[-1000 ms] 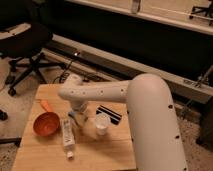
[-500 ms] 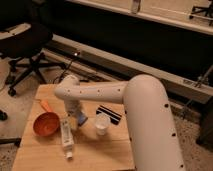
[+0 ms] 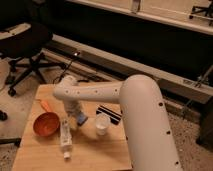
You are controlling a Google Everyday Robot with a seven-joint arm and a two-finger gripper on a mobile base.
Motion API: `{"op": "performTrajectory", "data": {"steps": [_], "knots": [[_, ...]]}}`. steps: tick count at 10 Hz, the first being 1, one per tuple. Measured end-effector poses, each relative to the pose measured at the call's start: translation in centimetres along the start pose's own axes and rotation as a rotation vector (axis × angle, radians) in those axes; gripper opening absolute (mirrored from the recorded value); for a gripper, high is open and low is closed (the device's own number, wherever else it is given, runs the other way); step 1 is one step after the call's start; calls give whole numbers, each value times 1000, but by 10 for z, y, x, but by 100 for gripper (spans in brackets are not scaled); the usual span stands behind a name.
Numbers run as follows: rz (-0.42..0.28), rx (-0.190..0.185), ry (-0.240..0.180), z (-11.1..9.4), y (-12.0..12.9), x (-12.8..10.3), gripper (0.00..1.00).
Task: Place the white sponge in the ceramic cup
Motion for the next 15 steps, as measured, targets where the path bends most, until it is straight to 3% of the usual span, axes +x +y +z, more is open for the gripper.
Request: {"op": "performTrajectory", "data": {"steps": [2,3,8,9,10,12,15], "knots": [[4,-10,-17,6,1,-1,79],[15,-13,-25,9,3,-4,73],[52,-24,-34,6,18,-19,21],[47,-23,-23,2,21,-19,18],[39,-20,4,-7,25,-19,17],[-72,-15,195,-62,45,-12,17],[-150,-41,396,-121,68,-38,17]]}}
